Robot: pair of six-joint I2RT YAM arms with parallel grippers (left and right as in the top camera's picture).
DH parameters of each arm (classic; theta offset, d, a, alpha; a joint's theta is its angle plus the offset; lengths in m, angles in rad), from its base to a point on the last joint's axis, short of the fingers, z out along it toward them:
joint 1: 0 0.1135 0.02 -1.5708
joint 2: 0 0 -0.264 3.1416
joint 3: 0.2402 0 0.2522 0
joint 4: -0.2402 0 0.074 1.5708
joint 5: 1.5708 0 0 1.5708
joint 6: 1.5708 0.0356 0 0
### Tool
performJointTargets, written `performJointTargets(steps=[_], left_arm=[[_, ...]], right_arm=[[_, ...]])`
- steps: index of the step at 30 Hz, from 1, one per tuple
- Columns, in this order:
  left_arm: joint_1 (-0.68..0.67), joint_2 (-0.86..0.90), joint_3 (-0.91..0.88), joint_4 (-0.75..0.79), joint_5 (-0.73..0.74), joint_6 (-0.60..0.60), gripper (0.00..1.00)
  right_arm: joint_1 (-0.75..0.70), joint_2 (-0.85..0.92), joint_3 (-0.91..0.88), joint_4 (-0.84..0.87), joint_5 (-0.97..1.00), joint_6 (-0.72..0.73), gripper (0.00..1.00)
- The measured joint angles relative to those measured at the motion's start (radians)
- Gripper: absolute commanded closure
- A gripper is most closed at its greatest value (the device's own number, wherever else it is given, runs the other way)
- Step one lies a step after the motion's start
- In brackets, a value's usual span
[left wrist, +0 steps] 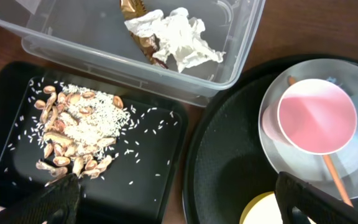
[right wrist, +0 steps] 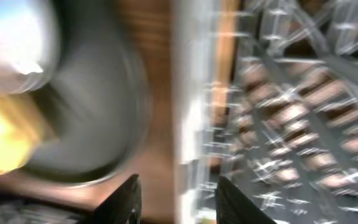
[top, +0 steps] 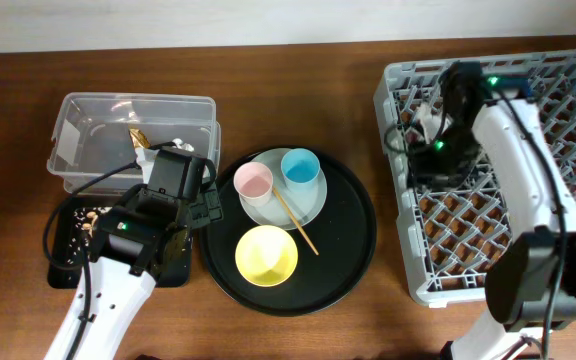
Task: Sort waste into correct bins and load items into the dishwasher rack
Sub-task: 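Carry the chopstick right and drop it into the dish rack, then return the right gripper to the plate and grasp the other chopstick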
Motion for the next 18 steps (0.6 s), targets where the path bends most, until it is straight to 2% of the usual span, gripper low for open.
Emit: performJointTargets(steps=[5, 9, 13, 18], left_arm=[[0.0, 0.0, 0.0, 0.0, 0.0, 0.0, 0.01], [0.0, 0.0, 0.0, 0.0, 0.0, 0.0, 0.01], [0.0, 0.0, 0.0, 0.0, 0.0, 0.0, 0.01], [0.0, 0.0, 0.0, 0.001, 0.0, 0.0, 0.01]], right_arm=[[0.053, -0.017, 0.097, -0.086, -0.173, 0.0, 0.59], [0.24, -0.018, 0.09, -0.063, -0.212, 0.002, 0.56], [0.438, -0.018, 0.04, 0.029, -0.145, 0.08, 0.54], [0.587, -0.018, -0.04, 0.103, 0.016, 0.18, 0.53]])
